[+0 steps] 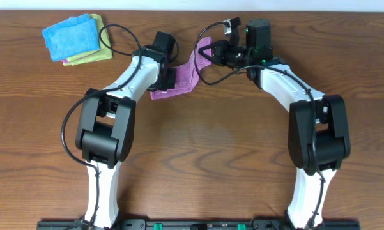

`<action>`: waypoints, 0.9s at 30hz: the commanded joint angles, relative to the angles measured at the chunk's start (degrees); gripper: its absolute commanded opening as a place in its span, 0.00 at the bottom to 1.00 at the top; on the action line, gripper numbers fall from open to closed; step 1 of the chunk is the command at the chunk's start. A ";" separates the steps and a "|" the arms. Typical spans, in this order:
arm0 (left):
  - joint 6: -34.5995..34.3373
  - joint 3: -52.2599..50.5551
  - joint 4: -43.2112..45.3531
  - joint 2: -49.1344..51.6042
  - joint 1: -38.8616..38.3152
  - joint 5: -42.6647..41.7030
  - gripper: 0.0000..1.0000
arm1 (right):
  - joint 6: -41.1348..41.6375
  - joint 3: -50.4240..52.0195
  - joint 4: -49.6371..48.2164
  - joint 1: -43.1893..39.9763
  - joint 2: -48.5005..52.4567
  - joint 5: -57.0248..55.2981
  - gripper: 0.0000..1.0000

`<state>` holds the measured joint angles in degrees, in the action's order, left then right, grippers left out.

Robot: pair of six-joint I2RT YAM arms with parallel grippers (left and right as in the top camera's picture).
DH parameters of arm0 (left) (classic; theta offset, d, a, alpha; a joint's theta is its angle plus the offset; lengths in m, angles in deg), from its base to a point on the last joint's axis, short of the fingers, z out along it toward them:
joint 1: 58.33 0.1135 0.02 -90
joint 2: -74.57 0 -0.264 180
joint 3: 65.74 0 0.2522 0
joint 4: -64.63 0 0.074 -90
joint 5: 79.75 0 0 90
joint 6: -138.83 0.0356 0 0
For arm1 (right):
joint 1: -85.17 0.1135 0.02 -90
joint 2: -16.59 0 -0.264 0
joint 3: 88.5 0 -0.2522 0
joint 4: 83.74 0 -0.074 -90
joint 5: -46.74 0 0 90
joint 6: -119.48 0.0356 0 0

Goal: Fold the cloth

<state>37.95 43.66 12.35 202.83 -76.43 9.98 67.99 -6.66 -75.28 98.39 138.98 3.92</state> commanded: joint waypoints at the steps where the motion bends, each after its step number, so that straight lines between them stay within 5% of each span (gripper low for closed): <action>1: -0.96 -0.37 -0.11 3.34 -0.28 -2.80 0.06 | -0.22 -0.31 0.61 1.51 -1.01 1.25 0.02; 27: -1.33 3.80 -2.34 -0.33 -0.13 -4.98 0.06 | -4.72 -0.31 6.51 3.65 -1.01 0.63 0.02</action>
<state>36.99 45.86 10.34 203.36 -76.39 5.78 64.58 -6.66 -68.62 101.55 138.98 4.25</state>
